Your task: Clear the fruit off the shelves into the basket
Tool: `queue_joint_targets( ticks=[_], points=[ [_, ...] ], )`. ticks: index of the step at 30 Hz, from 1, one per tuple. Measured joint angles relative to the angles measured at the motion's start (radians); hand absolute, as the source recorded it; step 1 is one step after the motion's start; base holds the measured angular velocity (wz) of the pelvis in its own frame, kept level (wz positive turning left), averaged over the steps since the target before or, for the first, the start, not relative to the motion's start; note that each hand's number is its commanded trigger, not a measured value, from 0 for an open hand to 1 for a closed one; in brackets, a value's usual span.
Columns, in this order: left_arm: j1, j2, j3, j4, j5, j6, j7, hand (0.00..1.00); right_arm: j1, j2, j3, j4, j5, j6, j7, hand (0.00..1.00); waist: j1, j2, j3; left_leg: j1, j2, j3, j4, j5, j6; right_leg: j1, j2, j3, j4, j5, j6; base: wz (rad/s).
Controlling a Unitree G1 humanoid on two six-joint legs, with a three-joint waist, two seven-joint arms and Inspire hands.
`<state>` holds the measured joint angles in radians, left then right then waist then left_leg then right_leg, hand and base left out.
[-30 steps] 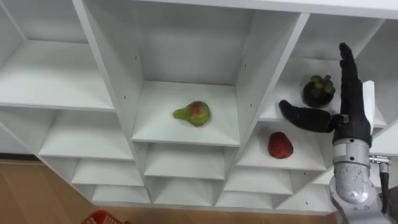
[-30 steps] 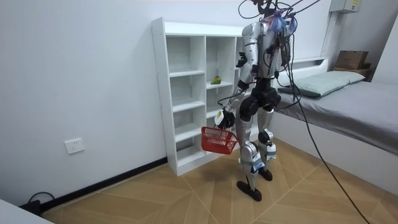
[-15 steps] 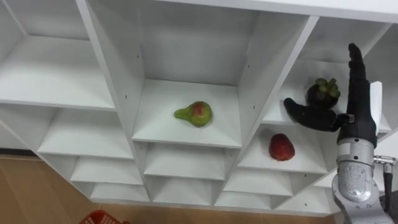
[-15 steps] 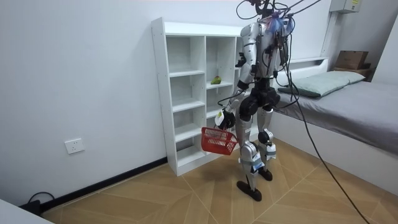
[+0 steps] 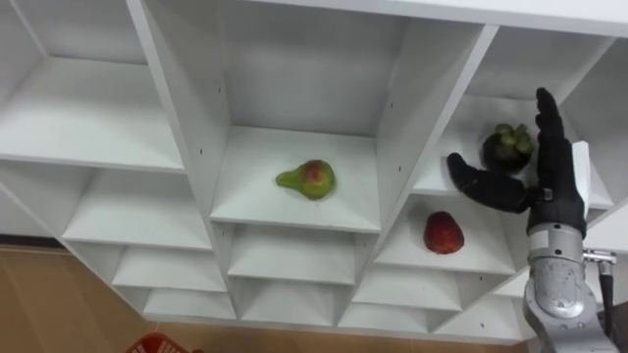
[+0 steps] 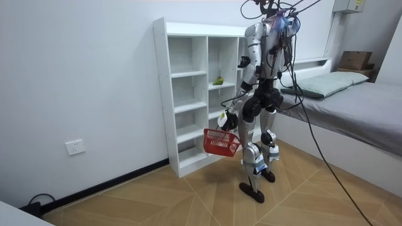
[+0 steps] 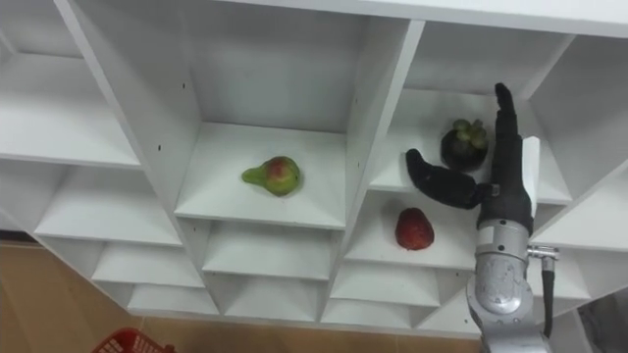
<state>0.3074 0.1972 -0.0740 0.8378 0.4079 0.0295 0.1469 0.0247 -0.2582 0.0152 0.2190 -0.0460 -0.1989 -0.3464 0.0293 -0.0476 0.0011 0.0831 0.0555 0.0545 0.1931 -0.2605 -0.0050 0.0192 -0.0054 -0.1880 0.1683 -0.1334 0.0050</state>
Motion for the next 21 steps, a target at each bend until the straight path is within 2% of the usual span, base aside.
queue_joint_targets(
  ticks=[6,7,8,14,21],
  points=[
    [-0.001,-0.010,0.001,-0.006,0.000,0.008,0.000,1.00,0.000,0.000,0.000,0.001,0.000,0.013,0.022,0.00,0.001,-0.002,-0.0016,0.000,0.000,-0.003,0.005,0.000,0.000,0.003,-0.001,-0.003,0.001,0.000,0.000,0.01],
    [-0.001,-0.010,0.001,-0.006,0.000,0.008,0.000,1.00,0.000,0.000,0.000,0.001,0.000,0.015,0.022,0.62,0.001,-0.003,-0.0017,0.000,0.000,-0.003,0.005,0.000,-0.001,0.003,-0.001,-0.003,0.001,0.000,0.000,0.00],
    [-0.002,-0.010,0.001,-0.006,0.000,0.008,0.000,1.00,0.000,0.000,0.000,0.001,0.000,0.018,0.023,1.00,0.001,-0.003,-0.0023,0.000,0.000,-0.003,0.005,0.000,-0.001,0.003,-0.001,-0.004,0.001,0.000,0.000,0.00],
    [-0.002,-0.011,0.026,-0.020,-0.001,0.008,-0.001,1.00,0.003,0.000,-0.003,0.009,-0.005,0.017,0.038,1.00,0.004,-0.002,-0.0014,0.014,0.000,-0.004,0.004,0.000,-0.001,0.018,-0.001,-0.006,0.000,0.001,-0.001,0.00],
    [-0.004,-0.012,0.036,-0.020,-0.001,0.005,0.030,1.00,-0.010,-0.008,-0.048,0.033,-0.041,0.001,0.043,1.00,0.006,-0.001,-0.0015,0.017,0.001,-0.004,-0.005,0.000,-0.001,0.019,0.000,-0.006,0.001,0.001,-0.001,0.00]
  ],
)
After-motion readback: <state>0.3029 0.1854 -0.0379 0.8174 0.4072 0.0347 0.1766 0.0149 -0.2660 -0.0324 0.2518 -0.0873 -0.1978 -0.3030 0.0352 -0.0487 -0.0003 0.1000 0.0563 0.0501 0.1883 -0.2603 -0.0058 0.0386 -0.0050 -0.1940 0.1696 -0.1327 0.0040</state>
